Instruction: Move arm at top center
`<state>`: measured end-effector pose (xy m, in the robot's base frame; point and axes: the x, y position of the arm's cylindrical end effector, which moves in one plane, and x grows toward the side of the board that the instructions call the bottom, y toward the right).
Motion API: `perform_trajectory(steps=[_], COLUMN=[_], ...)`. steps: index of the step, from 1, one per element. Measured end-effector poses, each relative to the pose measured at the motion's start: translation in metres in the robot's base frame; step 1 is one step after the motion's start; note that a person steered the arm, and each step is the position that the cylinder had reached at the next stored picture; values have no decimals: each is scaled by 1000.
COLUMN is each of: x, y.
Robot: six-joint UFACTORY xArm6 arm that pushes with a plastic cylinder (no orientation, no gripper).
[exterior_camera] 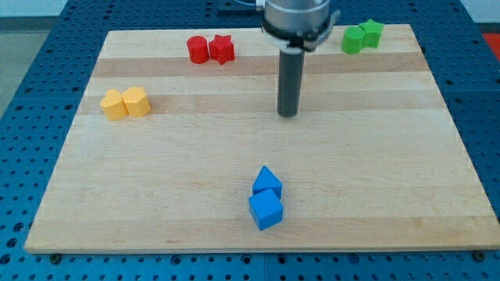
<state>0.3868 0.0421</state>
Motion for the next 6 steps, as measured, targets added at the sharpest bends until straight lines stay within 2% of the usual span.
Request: perform_trajectory(steps=[2, 5, 6], x=[-99, -175, -179], y=[-1, -62, -67])
